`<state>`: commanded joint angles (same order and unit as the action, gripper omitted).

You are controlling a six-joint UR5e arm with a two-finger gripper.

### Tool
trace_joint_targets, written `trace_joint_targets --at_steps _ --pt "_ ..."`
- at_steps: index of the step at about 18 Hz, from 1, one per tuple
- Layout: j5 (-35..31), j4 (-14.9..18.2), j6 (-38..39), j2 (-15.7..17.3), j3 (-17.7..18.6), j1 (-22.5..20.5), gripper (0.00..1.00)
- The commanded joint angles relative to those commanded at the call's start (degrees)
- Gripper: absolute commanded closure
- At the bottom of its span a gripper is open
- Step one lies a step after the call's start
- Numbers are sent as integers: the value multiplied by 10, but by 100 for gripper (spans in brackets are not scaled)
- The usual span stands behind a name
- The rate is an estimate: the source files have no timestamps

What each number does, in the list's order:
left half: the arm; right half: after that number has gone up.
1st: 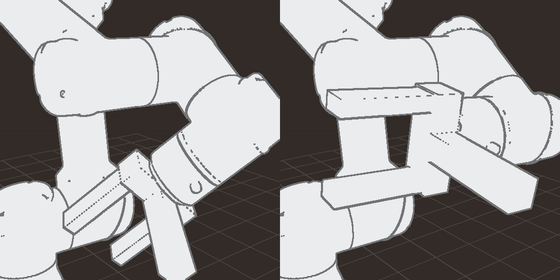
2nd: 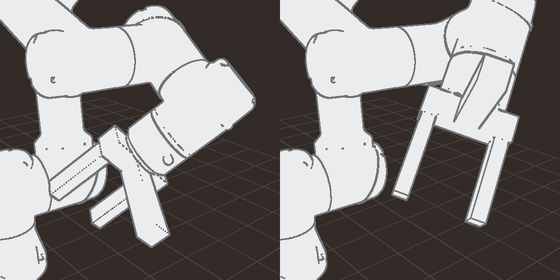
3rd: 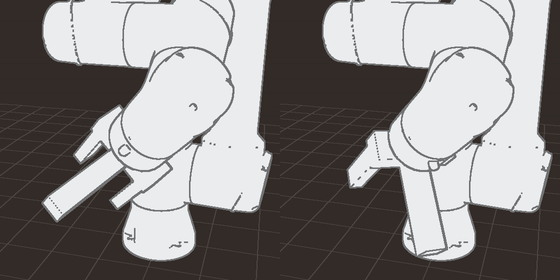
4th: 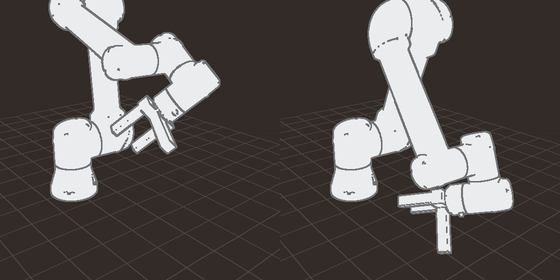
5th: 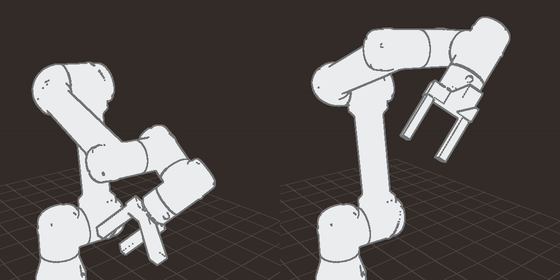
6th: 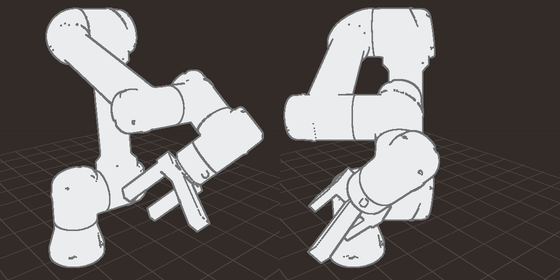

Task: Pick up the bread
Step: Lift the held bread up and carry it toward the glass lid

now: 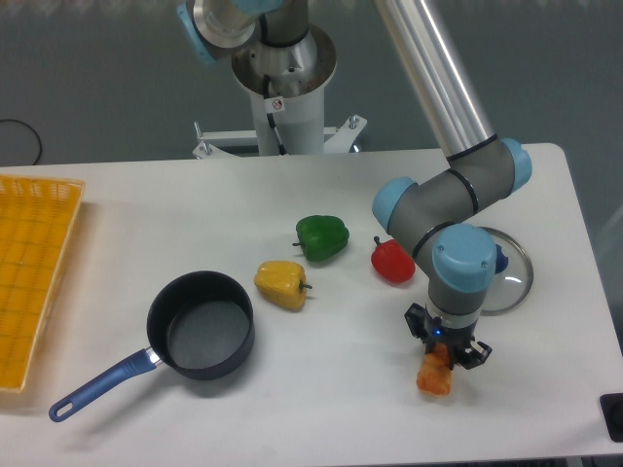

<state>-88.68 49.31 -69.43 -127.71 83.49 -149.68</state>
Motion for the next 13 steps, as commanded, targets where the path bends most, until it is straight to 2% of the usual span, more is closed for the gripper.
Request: trace_joint_targets --at_steps 3,7,9,13 --pt "0 1 1 9 8 1 58" --pt "0 4 -6 38 32 3 58" --pt "-2 5 -6 44 39 18 58" --pt "-2 24 -9 80 55 25 58"
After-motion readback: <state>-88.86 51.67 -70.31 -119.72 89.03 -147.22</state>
